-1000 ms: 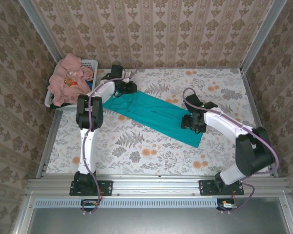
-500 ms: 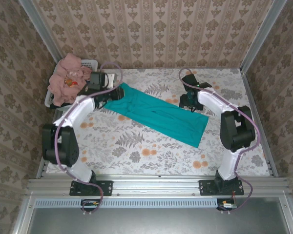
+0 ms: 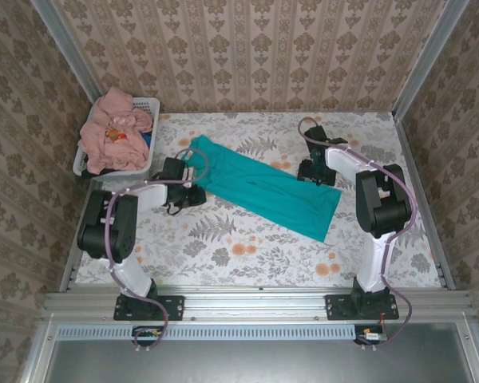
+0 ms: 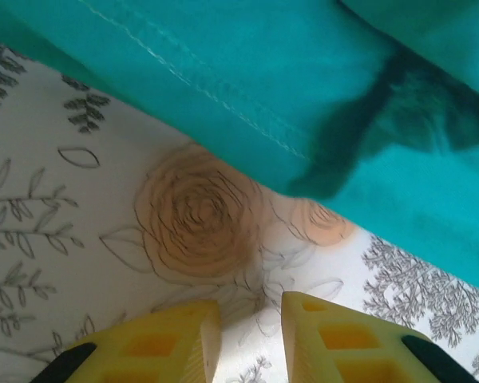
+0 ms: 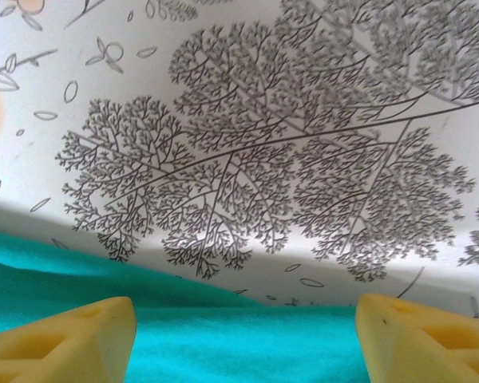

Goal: Fold and stack the t-shirts

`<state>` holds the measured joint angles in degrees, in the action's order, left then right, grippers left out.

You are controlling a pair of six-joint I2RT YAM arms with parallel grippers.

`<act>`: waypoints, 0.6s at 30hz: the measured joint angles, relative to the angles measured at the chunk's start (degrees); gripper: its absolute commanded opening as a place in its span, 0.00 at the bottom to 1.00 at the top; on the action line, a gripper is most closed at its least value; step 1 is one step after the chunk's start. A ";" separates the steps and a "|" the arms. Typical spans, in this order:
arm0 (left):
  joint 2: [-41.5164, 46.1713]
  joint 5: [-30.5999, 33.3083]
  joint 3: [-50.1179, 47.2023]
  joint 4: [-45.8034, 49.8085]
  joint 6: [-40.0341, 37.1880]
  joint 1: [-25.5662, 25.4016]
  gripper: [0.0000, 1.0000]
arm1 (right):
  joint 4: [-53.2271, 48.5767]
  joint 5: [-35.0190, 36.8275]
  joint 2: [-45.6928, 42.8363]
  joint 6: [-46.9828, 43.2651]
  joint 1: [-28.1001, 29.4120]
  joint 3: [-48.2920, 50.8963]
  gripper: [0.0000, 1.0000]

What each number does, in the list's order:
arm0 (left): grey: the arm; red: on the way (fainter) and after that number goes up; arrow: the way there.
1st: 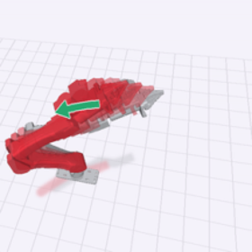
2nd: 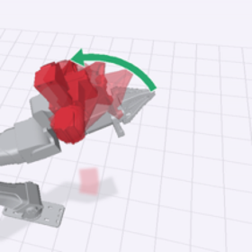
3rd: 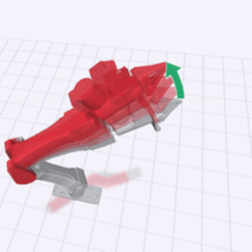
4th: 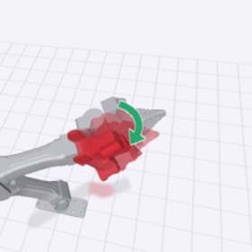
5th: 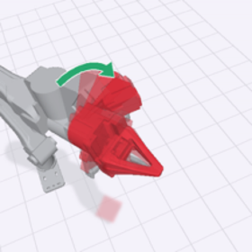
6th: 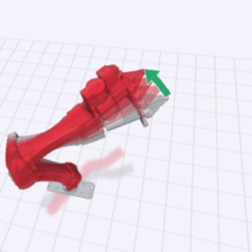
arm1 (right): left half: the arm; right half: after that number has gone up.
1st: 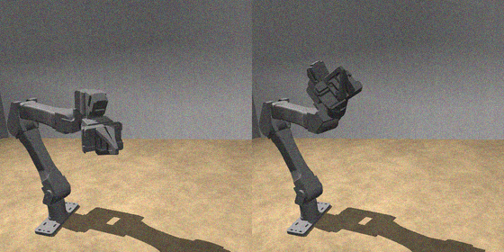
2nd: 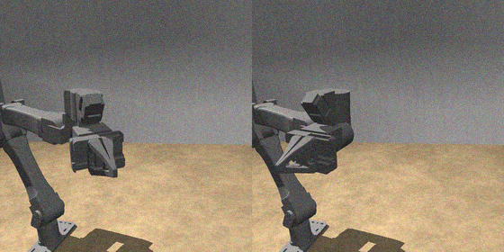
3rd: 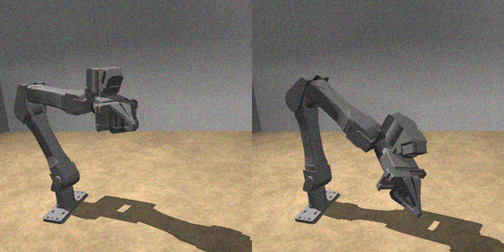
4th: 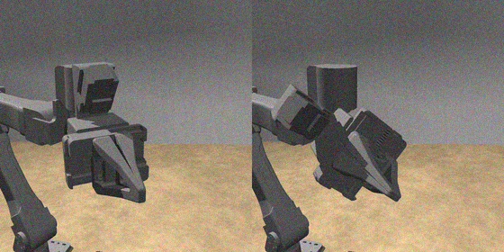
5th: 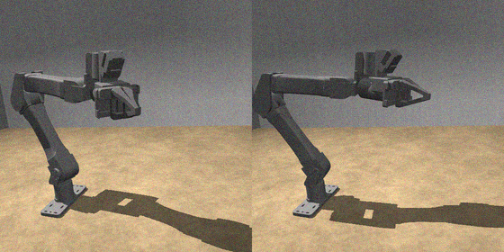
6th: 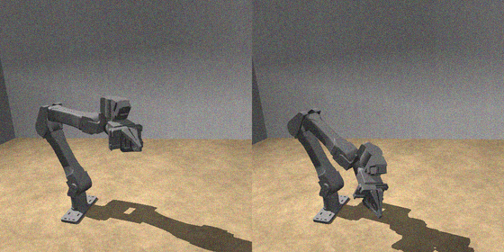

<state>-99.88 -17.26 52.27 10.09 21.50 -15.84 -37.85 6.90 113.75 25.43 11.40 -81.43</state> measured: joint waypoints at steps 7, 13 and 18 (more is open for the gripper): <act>-10.19 -4.17 15.17 11.72 -0.13 1.49 0.28 | 1.95 -1.40 -4.59 1.36 0.98 9.07 0.75; -20.33 -7.89 30.93 21.70 -1.14 2.12 0.26 | 1.90 -1.99 -13.33 5.53 6.36 18.51 0.75; -27.82 -10.56 41.88 23.10 -1.44 1.92 0.25 | 2.03 -2.27 -18.08 10.40 14.64 24.85 0.75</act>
<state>-127.70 -27.81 94.15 33.19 20.05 -13.91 -35.81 4.62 95.68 35.83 26.04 -56.58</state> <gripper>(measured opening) 0.252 0.749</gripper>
